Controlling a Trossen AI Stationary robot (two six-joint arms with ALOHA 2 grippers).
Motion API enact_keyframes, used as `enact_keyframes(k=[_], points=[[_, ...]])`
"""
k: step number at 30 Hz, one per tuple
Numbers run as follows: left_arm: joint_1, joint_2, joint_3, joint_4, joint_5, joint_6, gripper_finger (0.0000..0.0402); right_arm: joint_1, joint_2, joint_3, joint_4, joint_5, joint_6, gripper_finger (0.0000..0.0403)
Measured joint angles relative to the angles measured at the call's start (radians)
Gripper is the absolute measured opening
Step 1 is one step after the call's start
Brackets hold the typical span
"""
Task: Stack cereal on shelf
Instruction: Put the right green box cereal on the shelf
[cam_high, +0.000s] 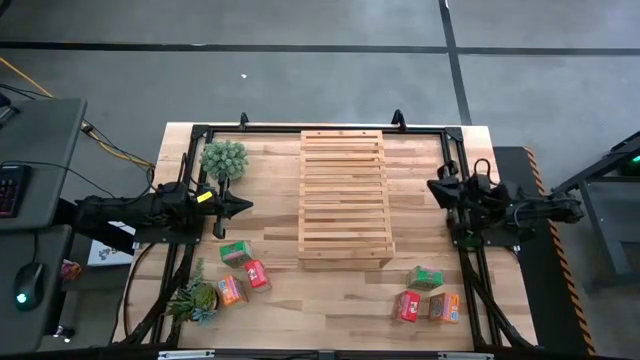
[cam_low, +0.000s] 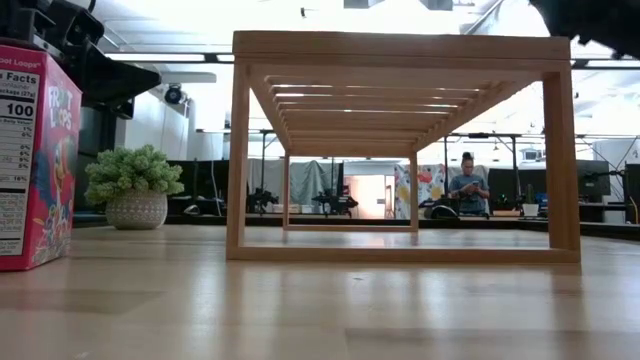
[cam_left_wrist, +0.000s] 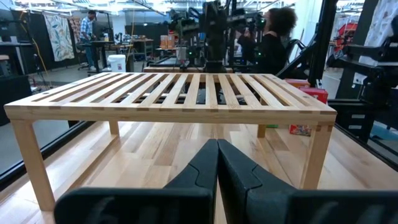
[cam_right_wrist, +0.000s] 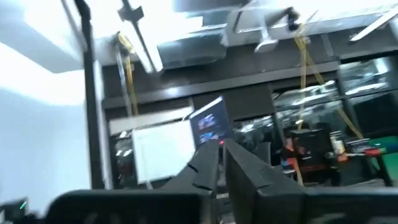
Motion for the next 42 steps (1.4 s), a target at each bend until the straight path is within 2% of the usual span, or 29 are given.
enact_keyframes(k=[3,5,8,11,13,17,21,24,31,36,42], points=[[0.0,0.0,0.0,0.0,0.0,0.0,0.0,0.014,0.077,0.097,-0.074,-0.014,-0.021,0.008],[0.0,0.0,0.0,0.0,0.0,0.0,0.0,0.031,0.138,0.19,-0.196,-0.015,-0.043,0.012],[0.0,0.0,0.0,0.0,0.0,0.0,0.0,0.059,0.242,0.373,-0.467,-0.014,-0.052,0.0178],[0.0,0.0,0.0,0.0,0.0,0.0,0.0,0.092,0.364,0.578,-0.772,-0.015,0.021,0.0224],[0.0,0.0,0.0,0.0,0.0,0.0,0.0,0.116,0.447,0.714,-0.979,-0.021,0.106,0.0241],[0.0,0.0,0.0,0.0,0.0,0.0,0.0,0.158,0.612,0.966,-1.357,-0.022,0.34,0.0247],[0.0,0.0,0.0,0.0,0.0,0.0,0.0,0.205,0.76,1.144,-1.669,-0.03,0.603,0.0248],[0.0,0.0,0.0,0.0,0.0,0.0,0.0,0.264,0.841,1.199,-1.801,-0.046,0.776,0.0248],[0.0,0.0,0.0,0.0,0.001,0.0,0.0,0.434,0.992,1.205,-1.975,-0.12,1.074,0.0248],[0.0,0.0,0.0,0.0,0.001,0.0,0.0,0.553,1.084,1.205,-2.059,-0.095,1.182,0.0248],[0.0,0.0,0.0,0.0,0.001,0.0,0.0,0.671,1.168,1.205,-2.042,-0.048,1.208,0.0248]])
